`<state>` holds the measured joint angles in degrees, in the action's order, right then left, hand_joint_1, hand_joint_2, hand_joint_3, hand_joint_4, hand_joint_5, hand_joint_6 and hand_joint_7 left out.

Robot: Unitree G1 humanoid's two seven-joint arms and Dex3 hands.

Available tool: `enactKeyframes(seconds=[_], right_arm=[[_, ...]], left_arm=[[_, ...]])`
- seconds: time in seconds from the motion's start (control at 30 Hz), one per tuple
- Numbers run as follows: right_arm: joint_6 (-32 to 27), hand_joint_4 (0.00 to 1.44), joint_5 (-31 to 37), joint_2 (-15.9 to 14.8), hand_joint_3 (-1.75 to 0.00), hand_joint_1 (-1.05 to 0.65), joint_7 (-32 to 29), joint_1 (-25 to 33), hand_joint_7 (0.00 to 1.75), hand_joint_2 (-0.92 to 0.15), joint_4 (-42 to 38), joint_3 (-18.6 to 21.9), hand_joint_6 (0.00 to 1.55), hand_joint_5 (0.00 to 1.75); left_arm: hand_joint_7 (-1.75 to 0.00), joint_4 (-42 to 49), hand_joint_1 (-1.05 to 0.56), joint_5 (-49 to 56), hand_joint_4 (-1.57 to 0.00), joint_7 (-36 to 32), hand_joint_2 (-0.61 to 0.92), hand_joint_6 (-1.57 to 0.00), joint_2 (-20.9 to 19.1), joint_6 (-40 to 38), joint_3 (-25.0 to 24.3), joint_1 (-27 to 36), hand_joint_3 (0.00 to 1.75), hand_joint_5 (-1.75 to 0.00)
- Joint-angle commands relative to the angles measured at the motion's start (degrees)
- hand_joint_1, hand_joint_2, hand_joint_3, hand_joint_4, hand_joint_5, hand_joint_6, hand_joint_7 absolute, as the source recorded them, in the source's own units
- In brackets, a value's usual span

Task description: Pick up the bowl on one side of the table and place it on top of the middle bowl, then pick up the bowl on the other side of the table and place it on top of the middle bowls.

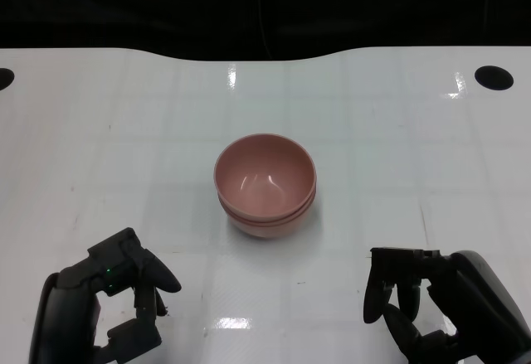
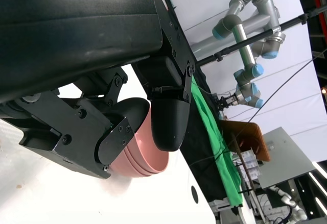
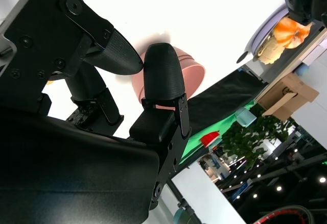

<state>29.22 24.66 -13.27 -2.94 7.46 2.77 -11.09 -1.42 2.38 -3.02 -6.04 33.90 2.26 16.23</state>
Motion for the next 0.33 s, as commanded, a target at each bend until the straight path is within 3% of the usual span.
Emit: enactKeyframes(seconds=[0.03, 0.33], right_arm=[[1.15, 0.95, -0.42, -0.26, -1.71, -0.08, -0.75, 0.65, 1.49, -0.09, 0.02, 0.66, 0.85, 1.75], [2.42, 0.95, 0.53, 0.18, -1.72, -0.09, -2.56, 1.04, 1.46, -0.09, -0.23, 0.68, 0.86, 1.75]], left_arm=[[-1.63, 0.37, -0.08, -0.77, -0.88, 1.08, 0.36, -0.77, -0.14, -0.24, -1.13, -0.06, 1.45, -1.75], [-1.66, -0.1, -0.11, -1.84, -0.88, 2.69, 0.35, -0.76, -0.4, -1.51, -2.0, -0.08, 1.42, -1.75]])
